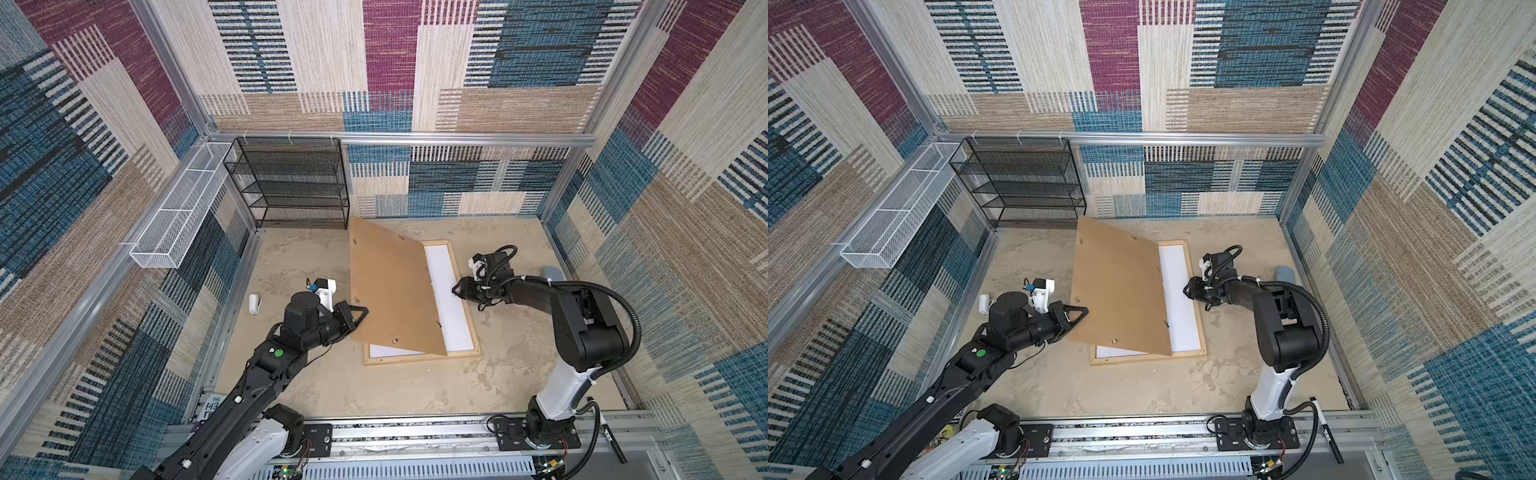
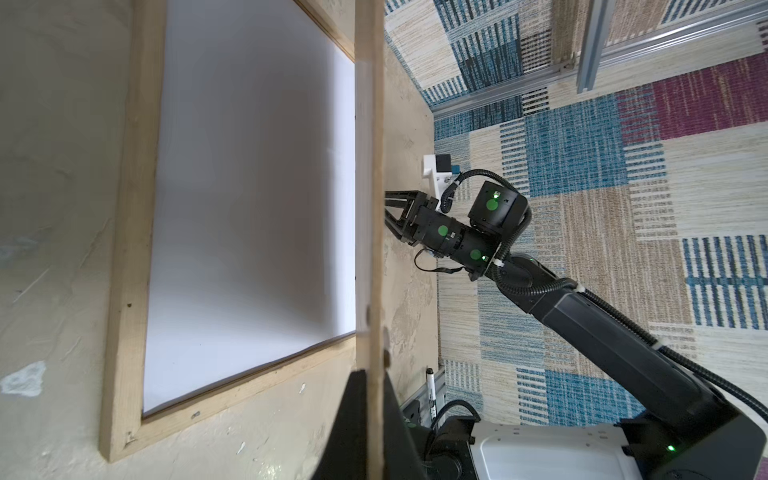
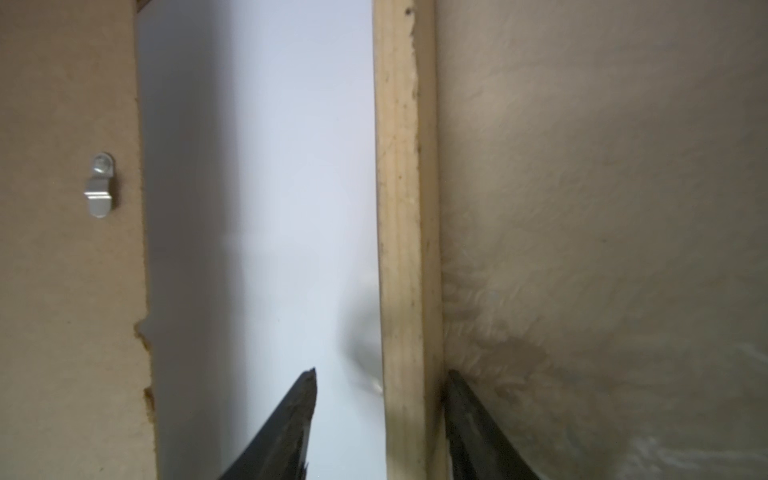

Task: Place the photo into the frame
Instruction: 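Grasp the wooden frame's edge with the right gripper and pull it under the board, then lower the brown backing board onto the frame with left gripper while right holds frame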

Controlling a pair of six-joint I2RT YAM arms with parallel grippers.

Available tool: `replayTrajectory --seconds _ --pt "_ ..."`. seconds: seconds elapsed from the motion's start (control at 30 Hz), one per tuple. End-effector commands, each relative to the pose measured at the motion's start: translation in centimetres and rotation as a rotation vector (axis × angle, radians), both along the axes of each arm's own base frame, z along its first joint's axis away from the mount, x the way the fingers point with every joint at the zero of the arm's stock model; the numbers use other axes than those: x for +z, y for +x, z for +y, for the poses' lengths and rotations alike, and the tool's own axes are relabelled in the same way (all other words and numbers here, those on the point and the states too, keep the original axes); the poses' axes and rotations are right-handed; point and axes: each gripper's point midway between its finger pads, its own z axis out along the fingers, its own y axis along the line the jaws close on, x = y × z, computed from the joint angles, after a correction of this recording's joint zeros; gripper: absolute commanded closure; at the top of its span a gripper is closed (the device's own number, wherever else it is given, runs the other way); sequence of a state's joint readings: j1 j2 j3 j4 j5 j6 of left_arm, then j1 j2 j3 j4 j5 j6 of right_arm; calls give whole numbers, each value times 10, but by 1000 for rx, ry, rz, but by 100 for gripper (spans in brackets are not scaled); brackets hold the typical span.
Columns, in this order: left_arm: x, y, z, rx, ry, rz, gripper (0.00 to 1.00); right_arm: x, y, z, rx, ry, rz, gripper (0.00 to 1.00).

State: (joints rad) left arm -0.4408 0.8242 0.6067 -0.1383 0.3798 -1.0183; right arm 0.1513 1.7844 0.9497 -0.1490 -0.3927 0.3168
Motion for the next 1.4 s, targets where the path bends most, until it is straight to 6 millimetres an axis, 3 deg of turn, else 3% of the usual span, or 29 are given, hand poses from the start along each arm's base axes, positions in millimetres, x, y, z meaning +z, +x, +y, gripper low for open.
replayTrajectory --seconds 0.0,0.47,0.73,1.37 --pt "29 11 -5 4 -62 -127 100 -3 -8 -1 -10 2 31 48" --pt "19 24 -17 2 -106 -149 100 6 -8 6 9 47 15 49" --pt "5 29 -25 -15 -107 -120 100 13 -12 15 33 204 15 49" --pt "-26 37 -36 -36 -109 -57 100 7 -14 7 25 204 26 49"
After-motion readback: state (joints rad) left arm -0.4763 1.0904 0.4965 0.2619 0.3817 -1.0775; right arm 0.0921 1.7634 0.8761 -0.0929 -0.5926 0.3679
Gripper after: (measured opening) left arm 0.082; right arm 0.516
